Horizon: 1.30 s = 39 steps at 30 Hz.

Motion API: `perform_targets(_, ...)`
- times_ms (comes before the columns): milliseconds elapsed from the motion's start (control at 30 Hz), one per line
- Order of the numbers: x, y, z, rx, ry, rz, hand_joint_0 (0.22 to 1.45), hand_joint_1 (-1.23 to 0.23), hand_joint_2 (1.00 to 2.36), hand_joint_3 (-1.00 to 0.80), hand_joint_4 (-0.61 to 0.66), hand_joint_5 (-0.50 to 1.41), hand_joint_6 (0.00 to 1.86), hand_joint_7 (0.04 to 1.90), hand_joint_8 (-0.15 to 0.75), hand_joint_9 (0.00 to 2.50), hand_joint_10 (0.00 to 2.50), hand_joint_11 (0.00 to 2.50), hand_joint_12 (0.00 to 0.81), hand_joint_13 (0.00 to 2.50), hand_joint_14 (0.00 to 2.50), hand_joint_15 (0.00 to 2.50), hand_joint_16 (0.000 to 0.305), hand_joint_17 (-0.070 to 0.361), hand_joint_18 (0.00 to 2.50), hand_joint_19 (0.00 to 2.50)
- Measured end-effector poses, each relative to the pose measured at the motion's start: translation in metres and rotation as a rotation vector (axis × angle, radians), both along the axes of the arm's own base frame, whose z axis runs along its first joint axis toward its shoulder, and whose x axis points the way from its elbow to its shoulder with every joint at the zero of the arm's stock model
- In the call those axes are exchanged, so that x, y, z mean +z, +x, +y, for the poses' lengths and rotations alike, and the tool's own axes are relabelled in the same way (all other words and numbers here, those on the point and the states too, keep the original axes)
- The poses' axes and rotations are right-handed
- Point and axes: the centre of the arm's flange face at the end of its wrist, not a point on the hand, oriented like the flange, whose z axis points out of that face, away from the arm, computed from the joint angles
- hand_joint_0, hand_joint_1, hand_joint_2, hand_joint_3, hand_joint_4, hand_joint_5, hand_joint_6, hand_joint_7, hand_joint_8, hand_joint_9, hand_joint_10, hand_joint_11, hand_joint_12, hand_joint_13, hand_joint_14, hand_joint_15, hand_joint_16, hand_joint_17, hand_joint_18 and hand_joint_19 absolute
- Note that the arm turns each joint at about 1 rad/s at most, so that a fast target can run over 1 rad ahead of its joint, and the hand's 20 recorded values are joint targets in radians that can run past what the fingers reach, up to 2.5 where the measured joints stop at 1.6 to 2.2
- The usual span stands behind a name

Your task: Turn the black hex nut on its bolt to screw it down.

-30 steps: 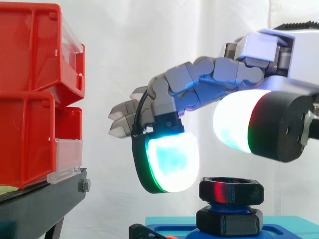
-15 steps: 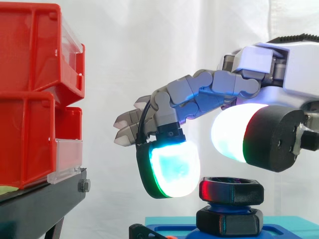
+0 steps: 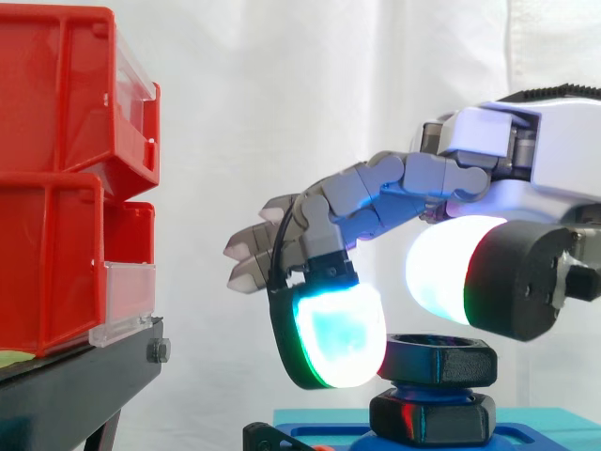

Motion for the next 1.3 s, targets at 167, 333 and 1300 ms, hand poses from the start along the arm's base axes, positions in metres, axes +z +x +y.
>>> perform_targets(167, -0.002, -0.002, -0.003, 0.003, 0.000, 0.015, 0.53, -0.20, 1.00, -0.50, 0.22, -0.05, 0.66, 1.27, 0.286, 0.68, 0.00, 0.00, 0.341, 0.44, 0.00, 0.00, 0.054, 0.120, 0.25, 0.00)
perform_targets(333, -0.002, -0.002, -0.006, 0.000, -0.001, 0.017, 0.53, -0.20, 1.00, -0.50, 0.21, -0.05, 0.66, 1.26, 0.286, 0.69, 0.00, 0.00, 0.341, 0.44, 0.00, 0.00, 0.053, 0.120, 0.25, 0.00)
perform_targets(1300, -0.001, -0.011, -0.059, 0.024, -0.017, 0.009, 0.53, -0.19, 1.00, -0.50, 0.23, -0.05, 0.64, 1.28, 0.288, 0.69, 0.00, 0.00, 0.342, 0.45, 0.00, 0.00, 0.053, 0.120, 0.27, 0.00)
